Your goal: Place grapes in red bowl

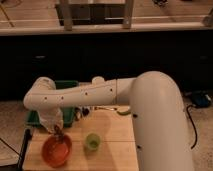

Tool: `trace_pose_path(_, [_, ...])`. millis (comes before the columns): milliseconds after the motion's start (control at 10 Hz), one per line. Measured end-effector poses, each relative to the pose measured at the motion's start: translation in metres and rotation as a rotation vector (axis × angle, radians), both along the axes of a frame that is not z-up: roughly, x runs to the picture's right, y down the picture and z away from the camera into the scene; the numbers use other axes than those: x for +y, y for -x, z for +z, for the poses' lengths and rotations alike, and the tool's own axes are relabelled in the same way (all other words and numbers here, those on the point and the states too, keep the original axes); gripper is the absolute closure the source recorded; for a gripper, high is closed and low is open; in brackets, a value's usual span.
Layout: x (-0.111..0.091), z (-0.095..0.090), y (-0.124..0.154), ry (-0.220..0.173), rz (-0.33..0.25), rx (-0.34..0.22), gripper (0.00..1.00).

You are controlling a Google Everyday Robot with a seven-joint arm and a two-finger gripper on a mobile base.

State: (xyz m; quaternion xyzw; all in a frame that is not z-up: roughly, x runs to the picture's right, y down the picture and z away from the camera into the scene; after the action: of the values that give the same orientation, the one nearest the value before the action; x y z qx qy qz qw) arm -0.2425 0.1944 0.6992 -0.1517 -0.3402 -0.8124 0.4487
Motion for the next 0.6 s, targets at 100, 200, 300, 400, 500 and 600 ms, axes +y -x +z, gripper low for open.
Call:
trace_pose_path(100, [0.0001, 0.0001, -0.0001, 0.000, -0.004, -0.003, 1.00])
trace_pose_path(200, [0.0000, 0.0001, -0.0001, 0.000, -0.007, -0.006, 1.00])
trace_pose_path(300, [0.0000, 0.0002, -0.0003, -0.001, -0.011, -0.008, 1.00])
trace_pose_path(400, [-0.0006, 0.0006, -0.0005, -0.002, -0.016, -0.012, 1.00])
trace_pose_path(500, [-0.0010, 0.0012, -0.0006, -0.003, -0.021, -0.015, 1.00])
trace_pose_path(600, [-0.0013, 0.0012, 0.0002, -0.004, -0.029, -0.021, 1.00])
